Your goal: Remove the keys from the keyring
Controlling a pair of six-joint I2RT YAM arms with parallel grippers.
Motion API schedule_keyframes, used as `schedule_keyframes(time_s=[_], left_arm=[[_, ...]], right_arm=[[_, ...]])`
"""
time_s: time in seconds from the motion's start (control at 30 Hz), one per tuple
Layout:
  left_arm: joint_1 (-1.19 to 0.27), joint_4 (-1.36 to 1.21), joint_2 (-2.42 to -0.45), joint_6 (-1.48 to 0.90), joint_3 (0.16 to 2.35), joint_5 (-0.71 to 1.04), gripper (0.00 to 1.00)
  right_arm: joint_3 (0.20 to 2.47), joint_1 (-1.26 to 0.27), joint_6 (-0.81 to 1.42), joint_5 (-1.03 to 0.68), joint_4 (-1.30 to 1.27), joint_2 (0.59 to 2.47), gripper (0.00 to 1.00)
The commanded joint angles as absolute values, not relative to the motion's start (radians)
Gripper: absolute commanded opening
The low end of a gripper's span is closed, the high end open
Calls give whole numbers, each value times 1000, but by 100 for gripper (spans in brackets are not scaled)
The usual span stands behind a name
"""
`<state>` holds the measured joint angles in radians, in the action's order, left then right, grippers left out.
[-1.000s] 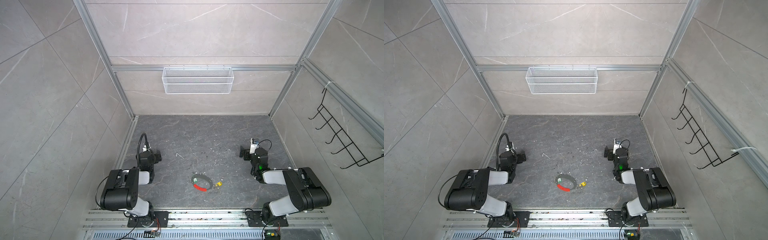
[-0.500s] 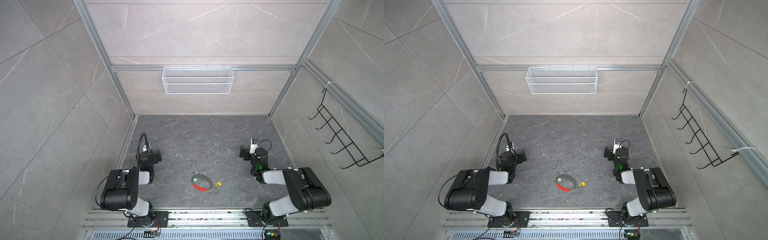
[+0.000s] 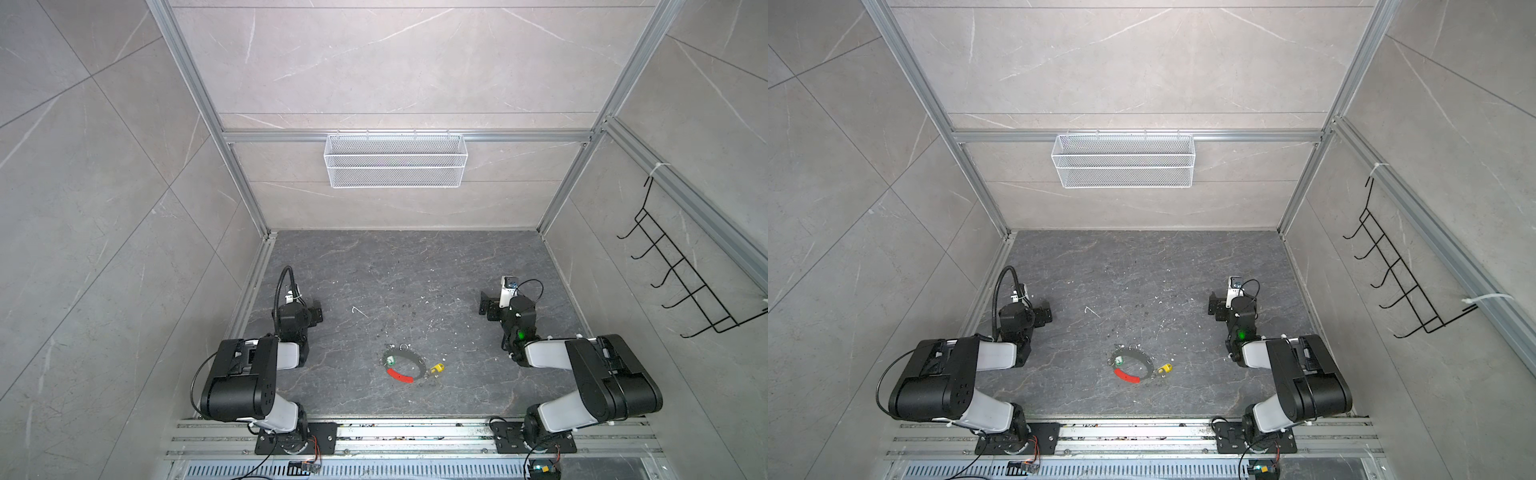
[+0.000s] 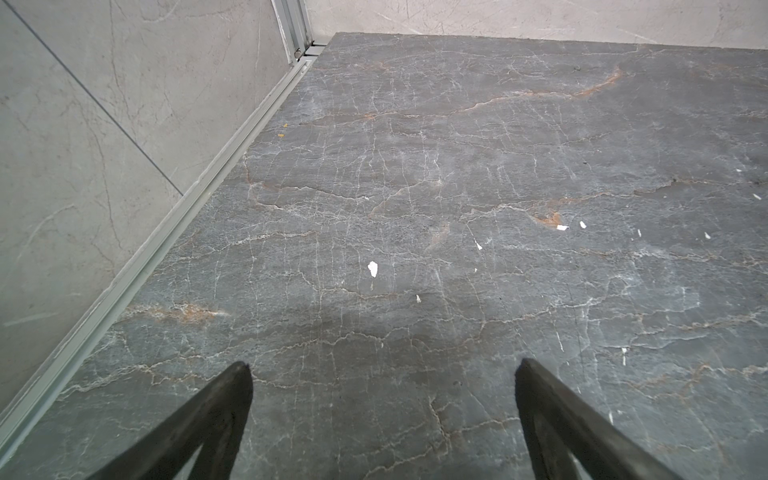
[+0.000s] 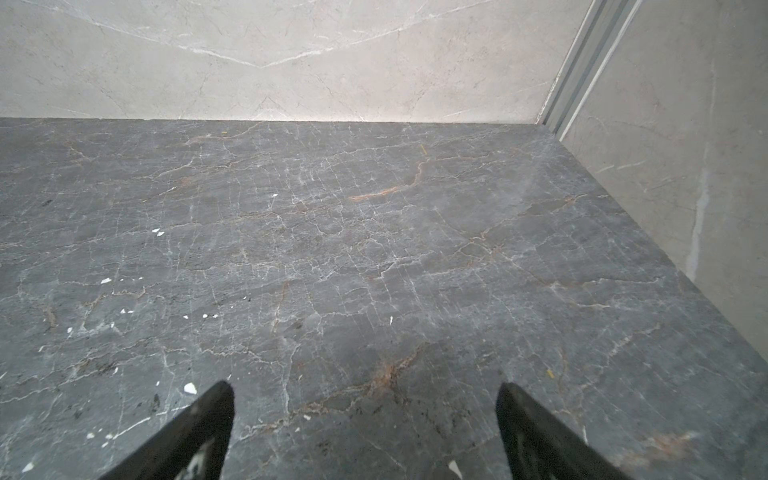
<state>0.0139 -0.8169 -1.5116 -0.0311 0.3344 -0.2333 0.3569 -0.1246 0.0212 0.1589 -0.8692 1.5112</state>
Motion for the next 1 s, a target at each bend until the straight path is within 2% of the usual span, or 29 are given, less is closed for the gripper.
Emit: schedule_keyframes(time_s=[0.0,0.2,0.3,0.53,0.63,0.7,0.73,0.77,0.8,0.87,0.9,0.97], left_arm=[[19,-870,-1502,-39,350,-233,100],[20,-873,-1500,-41,347,-233,100],[18,-882,-1493,-35,347,-243,100],[16,-478,-1303,-58,500,-257,100],[16,-413,-1242,-173,548,-275,100],[16,-394,-1216,-286,580,-268,100],[18,-392,-1203,-359,592,-251,100],[18,-357,-1185,-449,607,-238,100],[18,-286,-1163,-549,624,-252,100],[18,-23,-1116,-865,672,-364,100],[22,94,-1102,-994,693,-414,100],[24,54,-1069,-1018,665,-399,100]], right_arm=[[355,-124,3,150,-887,1520,99],[357,-125,5,171,-890,1513,99],[381,-125,16,195,-794,1455,99],[496,-130,68,261,-448,1274,99],[511,-142,123,325,-372,1188,99],[548,-142,282,432,-267,1155,99],[591,-142,449,509,-138,1146,99],[668,-141,687,589,122,1146,100],[723,-135,808,602,272,1160,100],[755,-127,620,391,228,1199,99],[759,-126,606,333,225,1212,96],[728,-128,607,238,176,1206,95]])
